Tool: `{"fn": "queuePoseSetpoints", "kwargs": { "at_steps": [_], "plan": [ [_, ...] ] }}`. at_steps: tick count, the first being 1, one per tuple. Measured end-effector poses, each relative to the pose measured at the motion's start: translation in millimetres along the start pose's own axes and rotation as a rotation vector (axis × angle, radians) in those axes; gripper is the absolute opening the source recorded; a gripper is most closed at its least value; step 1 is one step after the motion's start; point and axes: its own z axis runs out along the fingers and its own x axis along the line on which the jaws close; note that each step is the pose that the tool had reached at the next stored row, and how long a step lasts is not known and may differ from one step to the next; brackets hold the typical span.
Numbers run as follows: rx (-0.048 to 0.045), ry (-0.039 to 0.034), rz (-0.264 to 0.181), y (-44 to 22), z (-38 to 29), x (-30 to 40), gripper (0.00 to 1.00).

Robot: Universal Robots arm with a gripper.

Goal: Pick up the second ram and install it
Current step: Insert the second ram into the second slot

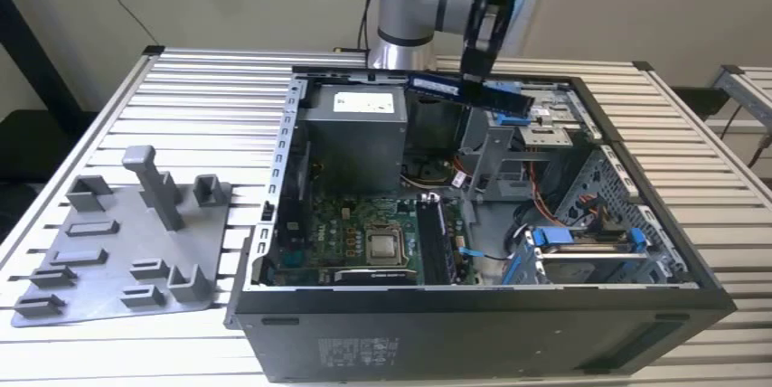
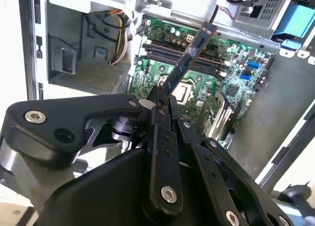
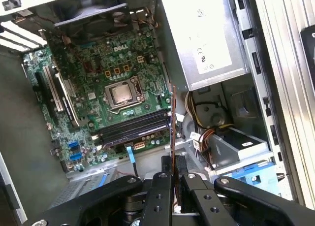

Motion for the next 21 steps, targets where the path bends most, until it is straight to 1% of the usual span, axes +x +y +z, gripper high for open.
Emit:
{"fn": "queuePoseSetpoints", "kwargs": {
  "at_steps": [21],
  "plan": [
    [0.022,-0.0057,0.365,0.0,1.5,0.1,0.14]
  ]
}}
